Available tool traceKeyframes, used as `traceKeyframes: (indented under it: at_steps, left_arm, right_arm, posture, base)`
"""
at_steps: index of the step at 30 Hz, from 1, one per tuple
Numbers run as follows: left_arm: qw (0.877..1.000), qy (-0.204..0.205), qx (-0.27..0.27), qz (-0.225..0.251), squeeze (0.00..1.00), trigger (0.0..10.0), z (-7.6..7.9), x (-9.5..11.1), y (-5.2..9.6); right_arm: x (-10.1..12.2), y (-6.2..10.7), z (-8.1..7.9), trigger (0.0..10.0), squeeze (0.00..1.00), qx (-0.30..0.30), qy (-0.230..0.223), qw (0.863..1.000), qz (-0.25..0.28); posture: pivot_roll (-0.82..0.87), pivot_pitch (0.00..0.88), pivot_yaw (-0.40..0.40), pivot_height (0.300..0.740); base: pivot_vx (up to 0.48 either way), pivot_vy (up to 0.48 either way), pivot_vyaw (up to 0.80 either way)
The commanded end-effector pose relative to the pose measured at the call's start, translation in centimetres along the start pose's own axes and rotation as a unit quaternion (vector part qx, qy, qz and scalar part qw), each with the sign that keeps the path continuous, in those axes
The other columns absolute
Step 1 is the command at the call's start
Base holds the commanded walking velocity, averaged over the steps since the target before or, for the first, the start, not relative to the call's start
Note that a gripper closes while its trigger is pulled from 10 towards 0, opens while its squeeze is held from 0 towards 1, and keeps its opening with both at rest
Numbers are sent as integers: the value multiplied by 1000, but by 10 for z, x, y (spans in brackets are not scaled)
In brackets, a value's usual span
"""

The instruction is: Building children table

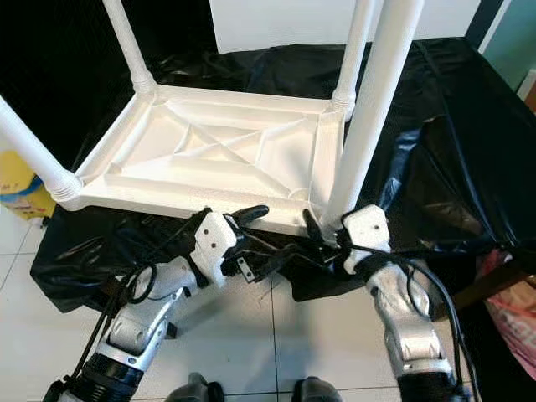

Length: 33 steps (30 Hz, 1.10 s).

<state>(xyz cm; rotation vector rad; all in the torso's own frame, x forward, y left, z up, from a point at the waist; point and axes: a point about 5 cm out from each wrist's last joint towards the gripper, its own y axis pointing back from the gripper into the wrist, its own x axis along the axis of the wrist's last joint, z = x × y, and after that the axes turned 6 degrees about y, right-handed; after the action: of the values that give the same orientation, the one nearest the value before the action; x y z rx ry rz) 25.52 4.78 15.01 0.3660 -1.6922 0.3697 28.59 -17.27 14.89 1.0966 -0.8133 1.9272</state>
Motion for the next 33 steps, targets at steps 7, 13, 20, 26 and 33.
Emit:
traceKeyframes:
  at_steps: [7,13,20,26,33]
  left_arm:
    - [1000,-1,-13,-21,0,10000,1,-2,1]
    - [1000,2,-4,-25,0,10000,-1,2,3]
    - [1000,-2,12,-25,0,10000,-8,5,5]
    - [999,10,36,3,0,10000,-15,13,4]
    - [999,25,40,5,0,10000,-19,13,2]
  right_arm:
    - [-12,-9,-6,0,0,41,-29,998,-29]
    - [-15,-9,-8,0,0,47,-34,998,-36]
    - [-21,-1,-10,10000,0,17,-48,997,-53]
    - [-23,0,-15,10000,0,-43,-41,995,-76]
    - [-26,1,-31,10000,0,-108,-52,987,-106]
  posture:
    - [-21,107,19,740]
    - [-16,103,19,740]
    - [-20,106,18,740]
    - [-25,102,19,740]
    - [-32,93,22,740]
  base:
    - [0,0,0]
    - [0,0,0]
    - [0,0,0]
    - [0,0,0]
    - [0,0,0]
